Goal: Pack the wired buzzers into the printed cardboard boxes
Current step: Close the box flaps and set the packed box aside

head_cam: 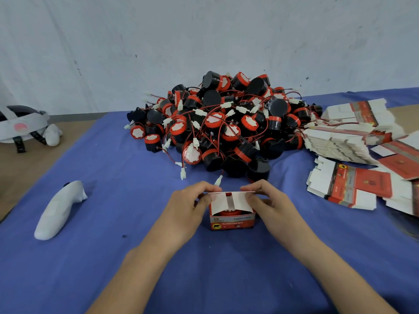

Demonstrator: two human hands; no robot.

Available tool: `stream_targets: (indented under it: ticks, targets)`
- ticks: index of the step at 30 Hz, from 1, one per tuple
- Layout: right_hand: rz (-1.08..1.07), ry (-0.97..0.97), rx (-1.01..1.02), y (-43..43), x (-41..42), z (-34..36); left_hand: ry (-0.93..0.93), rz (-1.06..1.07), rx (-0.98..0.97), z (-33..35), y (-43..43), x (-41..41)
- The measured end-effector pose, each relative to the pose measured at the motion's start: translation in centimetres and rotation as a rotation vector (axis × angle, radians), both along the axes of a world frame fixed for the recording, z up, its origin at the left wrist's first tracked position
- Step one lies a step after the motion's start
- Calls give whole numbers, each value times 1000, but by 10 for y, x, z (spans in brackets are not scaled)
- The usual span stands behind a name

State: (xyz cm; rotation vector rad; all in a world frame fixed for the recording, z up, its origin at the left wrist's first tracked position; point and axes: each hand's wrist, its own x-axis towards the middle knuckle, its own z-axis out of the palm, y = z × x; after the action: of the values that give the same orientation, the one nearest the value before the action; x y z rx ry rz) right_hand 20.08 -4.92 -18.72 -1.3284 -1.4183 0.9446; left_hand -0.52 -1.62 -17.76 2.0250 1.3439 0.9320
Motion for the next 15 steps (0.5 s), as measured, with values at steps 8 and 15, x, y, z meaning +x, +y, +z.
stream_targets:
  ticks: [8, 15]
  targets:
    - [38, -46, 10, 3, 7, -9, 217, -32, 64, -4, 1, -10]
    - [64, -62, -46, 4, 13, -12, 236, -79, 46, -1, -4, -13]
